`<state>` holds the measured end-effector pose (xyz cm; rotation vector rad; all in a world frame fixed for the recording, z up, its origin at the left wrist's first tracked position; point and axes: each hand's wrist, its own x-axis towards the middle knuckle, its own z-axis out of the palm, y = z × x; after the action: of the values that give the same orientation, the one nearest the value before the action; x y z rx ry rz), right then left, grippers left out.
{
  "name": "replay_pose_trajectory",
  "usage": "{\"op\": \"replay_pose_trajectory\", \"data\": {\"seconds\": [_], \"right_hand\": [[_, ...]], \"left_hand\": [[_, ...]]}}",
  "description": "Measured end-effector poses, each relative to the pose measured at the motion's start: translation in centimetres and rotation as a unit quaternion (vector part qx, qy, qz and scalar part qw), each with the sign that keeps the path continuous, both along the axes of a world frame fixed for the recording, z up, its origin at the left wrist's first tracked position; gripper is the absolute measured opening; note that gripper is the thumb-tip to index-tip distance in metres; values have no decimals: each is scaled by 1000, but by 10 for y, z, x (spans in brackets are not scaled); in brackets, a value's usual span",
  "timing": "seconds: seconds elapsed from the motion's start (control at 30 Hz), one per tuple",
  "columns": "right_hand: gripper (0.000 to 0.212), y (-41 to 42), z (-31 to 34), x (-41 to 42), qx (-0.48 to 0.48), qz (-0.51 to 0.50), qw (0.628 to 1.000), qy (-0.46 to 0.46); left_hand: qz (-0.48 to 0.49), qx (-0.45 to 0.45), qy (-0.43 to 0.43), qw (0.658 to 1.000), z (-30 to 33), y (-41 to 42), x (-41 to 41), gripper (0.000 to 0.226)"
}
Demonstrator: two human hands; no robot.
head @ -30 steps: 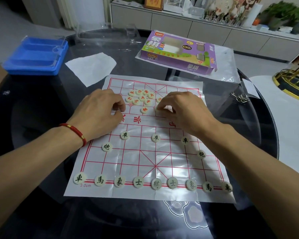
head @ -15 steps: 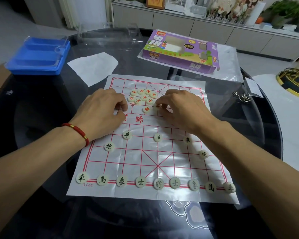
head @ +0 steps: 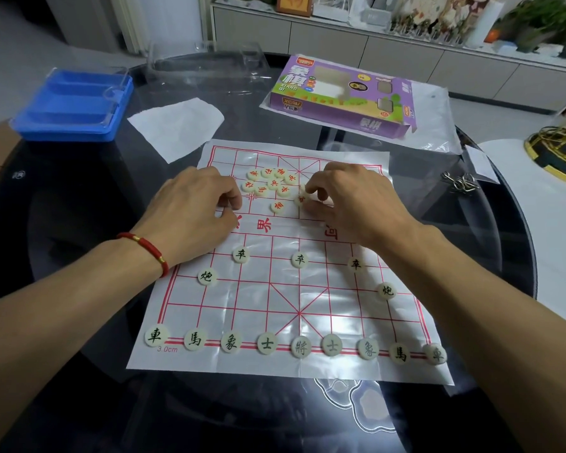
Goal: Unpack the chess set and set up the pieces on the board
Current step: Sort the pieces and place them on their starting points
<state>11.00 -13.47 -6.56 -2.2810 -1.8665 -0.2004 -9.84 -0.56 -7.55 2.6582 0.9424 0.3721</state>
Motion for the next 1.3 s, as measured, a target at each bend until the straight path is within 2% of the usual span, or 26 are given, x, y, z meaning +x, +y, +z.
{"op": "replay_pose_trajectory", "data": {"seconds": [0.13,0.37,0.5,0.63,1.03,1.2,1.3], "right_hand": [[22,1,-3,-3,3,9,1000,-11],[25,1,-1,-5,-1,12,1000,-10],[28,3,5,-21,33,59,998,-8],[31,3,5,-30,-10,101,995,-11],[21,5,2,-31,-27,69,997,-8],[30,3,7,-14,-8,54,997,48],[31,-4,15,19,36,6,995,90]], "left_hand": [[-1,0,2,1000,0,1,0,15],[-4,2,3,1000,-1,1,-1,15],[-1,4,5,1000,-1,1,0,15],[-1,6,5,1000,-1,1,0,14],[-1,11,7,1000,0,-2,-1,15],[-3,12,4,1000,3,-4,-3,13],[-2,13,4,1000,3,-4,-3,13]]}}
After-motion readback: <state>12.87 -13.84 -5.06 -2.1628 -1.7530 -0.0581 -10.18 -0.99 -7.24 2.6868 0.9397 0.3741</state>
